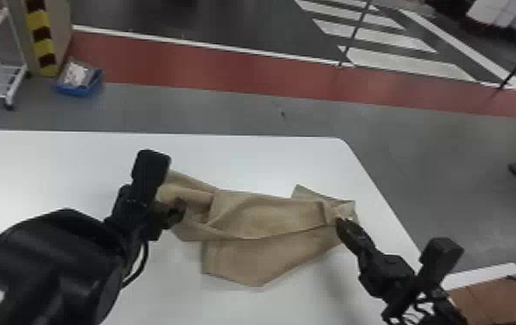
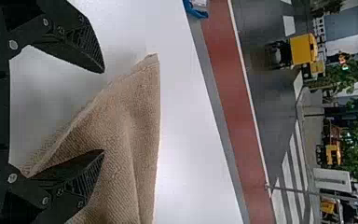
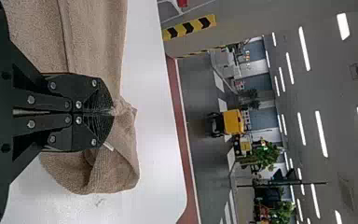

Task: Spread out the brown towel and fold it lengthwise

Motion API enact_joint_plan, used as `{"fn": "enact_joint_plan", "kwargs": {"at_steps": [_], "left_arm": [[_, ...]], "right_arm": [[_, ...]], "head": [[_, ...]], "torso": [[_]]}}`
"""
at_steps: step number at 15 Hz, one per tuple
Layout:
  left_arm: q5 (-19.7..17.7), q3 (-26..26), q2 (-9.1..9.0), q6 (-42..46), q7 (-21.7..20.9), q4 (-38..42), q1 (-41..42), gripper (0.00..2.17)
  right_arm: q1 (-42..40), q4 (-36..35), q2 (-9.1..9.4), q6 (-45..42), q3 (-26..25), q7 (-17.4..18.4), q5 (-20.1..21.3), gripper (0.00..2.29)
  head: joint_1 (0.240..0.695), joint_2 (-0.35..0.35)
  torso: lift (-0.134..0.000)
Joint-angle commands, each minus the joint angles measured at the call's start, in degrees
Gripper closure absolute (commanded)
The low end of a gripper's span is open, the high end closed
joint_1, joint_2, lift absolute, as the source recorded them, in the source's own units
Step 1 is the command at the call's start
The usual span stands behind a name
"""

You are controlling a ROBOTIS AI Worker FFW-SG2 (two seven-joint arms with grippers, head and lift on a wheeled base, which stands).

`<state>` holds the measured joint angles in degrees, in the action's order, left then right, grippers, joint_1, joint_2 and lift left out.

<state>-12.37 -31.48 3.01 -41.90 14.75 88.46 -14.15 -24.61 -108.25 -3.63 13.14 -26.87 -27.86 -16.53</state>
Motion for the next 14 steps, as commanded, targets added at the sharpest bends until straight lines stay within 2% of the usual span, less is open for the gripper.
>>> {"fn": "enact_joint_plan", "kwargs": {"at_steps": [1,2,5,6,7,10,12,13,14], "left_arm": [[0.0,0.0,-0.02,0.1,-0.4,0.3,0.0,0.63],[0.0,0.0,-0.02,0.1,-0.9,0.3,0.0,0.65],[-0.1,0.3,0.42,3.3,1.2,3.8,1.8,1.47],[-0.1,0.3,0.68,4.8,2.0,5.8,2.6,1.68],[0.0,0.7,1.03,5.4,2.2,7.7,3.6,1.72],[0.2,3.3,3.84,5.4,3.5,16.7,8.4,1.72],[0.1,5.1,4.46,5.0,2.8,19.7,10.4,1.71],[-0.2,6.1,4.37,2.9,3.3,19.7,10.0,1.47],[-0.5,6.3,4.28,1.2,3.3,19.2,9.7,1.02]], "right_arm": [[0.1,0.2,-0.06,0.0,0.0,0.0,0.0,1.48],[0.1,0.3,-0.06,-0.2,0.0,0.0,-0.1,1.48],[0.4,0.7,-0.06,-0.3,0.1,0.1,0.0,1.48],[0.5,0.7,-0.06,-0.5,0.3,0.1,0.1,1.48],[0.5,0.5,-0.06,-0.7,0.6,0.1,0.0,1.48],[0.3,-2.4,0.03,-0.9,1.2,0.8,0.7,1.48],[0.3,-4.8,0.03,0.9,0.8,1.4,0.4,1.48],[0.4,-5.3,0.03,1.6,0.8,1.4,0.4,1.48],[0.4,-5.5,0.03,1.4,0.9,1.4,0.5,1.48]], "head": [[0.695,-0.350],[0.695,-0.350],[0.695,-0.350],[0.695,-0.350],[0.695,-0.350],[0.695,-0.350],[0.695,-0.350],[0.695,-0.350],[0.695,-0.350]], "torso": [[-0.124],[-0.124],[-0.124],[-0.124],[-0.124],[-0.124],[-0.124],[-0.124],[-0.124]]}}
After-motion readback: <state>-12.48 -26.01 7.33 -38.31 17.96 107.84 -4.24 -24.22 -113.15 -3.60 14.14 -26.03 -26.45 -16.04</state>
